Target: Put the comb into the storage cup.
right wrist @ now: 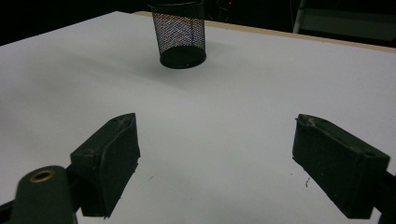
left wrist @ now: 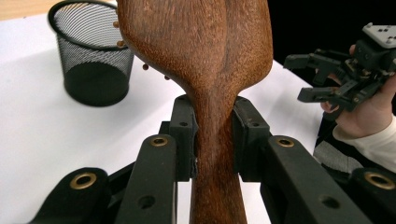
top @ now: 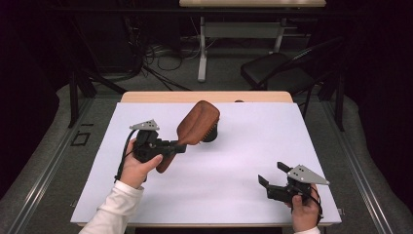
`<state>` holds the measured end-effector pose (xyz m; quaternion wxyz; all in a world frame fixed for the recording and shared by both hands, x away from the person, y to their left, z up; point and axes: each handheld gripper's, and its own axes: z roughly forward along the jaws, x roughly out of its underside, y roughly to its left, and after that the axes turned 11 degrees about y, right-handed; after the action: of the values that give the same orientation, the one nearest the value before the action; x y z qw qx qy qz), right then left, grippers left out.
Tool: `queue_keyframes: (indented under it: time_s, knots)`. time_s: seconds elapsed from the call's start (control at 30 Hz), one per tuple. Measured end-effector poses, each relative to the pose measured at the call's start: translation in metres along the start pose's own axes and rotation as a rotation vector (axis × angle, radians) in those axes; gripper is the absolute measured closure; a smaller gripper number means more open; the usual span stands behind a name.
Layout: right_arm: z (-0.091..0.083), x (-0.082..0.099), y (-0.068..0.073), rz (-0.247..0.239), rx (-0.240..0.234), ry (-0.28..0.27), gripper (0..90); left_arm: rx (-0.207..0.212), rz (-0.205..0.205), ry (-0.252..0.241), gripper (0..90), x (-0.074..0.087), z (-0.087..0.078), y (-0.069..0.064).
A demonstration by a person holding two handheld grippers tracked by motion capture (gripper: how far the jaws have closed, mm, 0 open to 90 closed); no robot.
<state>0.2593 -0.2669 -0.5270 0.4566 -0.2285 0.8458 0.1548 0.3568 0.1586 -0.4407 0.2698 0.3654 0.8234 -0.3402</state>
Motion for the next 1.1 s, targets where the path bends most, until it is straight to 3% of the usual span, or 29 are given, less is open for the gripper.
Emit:
queue_keyframes:
  time_s: [0.6,0.83,1.1]
  knots:
    - [0.0,0.0,0.0,0.001,-0.001,0.0,14.0,0.05,0.057,-0.03,73.3,-0.02,0.024,-0.02]
    - [0.0,0.0,0.0,0.004,0.0,0.003,14.0,0.085,0.064,-0.054,73.3,-0.02,0.03,-0.025]
    - [0.001,0.001,0.0,0.003,0.002,0.006,14.0,0.096,0.081,-0.074,73.3,-0.018,0.029,-0.028]
